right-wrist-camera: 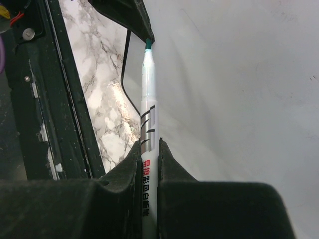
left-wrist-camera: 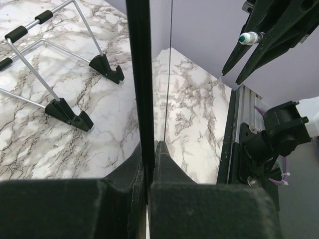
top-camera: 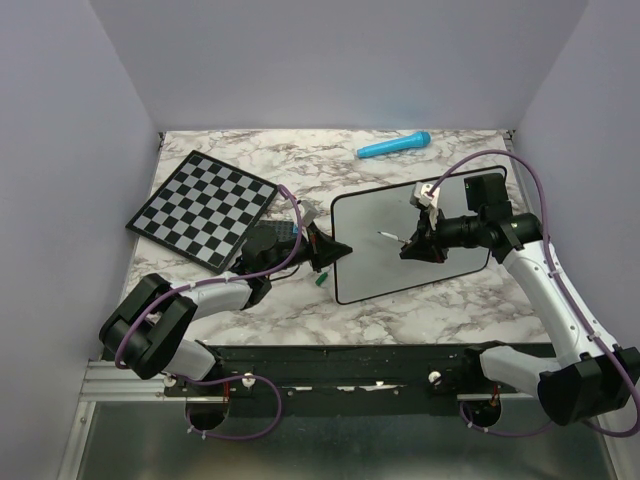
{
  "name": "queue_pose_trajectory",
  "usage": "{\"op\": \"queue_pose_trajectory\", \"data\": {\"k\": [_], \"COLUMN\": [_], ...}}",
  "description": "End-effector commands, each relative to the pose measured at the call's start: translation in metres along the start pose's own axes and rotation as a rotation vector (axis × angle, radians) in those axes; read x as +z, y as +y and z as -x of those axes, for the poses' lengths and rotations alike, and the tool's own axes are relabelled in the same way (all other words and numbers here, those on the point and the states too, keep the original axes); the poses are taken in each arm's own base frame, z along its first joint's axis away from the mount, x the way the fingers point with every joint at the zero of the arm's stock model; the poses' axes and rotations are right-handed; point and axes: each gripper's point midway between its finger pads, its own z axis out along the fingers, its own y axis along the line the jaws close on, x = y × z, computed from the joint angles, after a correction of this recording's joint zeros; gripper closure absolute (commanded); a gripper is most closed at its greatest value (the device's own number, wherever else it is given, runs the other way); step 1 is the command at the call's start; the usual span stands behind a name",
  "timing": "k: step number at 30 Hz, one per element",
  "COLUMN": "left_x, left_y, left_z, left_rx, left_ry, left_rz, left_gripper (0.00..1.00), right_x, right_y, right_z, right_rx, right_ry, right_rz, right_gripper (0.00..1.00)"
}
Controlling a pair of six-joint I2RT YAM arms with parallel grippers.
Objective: Write a sentence on the whiteboard
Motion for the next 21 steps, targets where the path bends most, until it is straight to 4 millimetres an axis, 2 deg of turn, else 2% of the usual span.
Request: {"op": "queue_pose_trajectory", "data": {"k": [1, 21], "left_x": [-0.0051, -0.0034], "left_y": [0.0198, 0.0200], "left_z": [-0.0070, -0.0059], "left_rx": [0.060, 0.058], "left_ry": [0.005, 0.002], "left_rz": [0.092, 0.093], "left_gripper": [1.00, 1.00], "right_x": [-0.0025, -0.0011], "right_y": [0.0026, -0.0068], "right_z": [0.0089, 0.0125], "right_rx": [-0.021, -0.055], "right_ry": [-0.028, -0.055], "right_rz": [0.020, -0.028], "right_gripper": [0.99, 0.99]}}
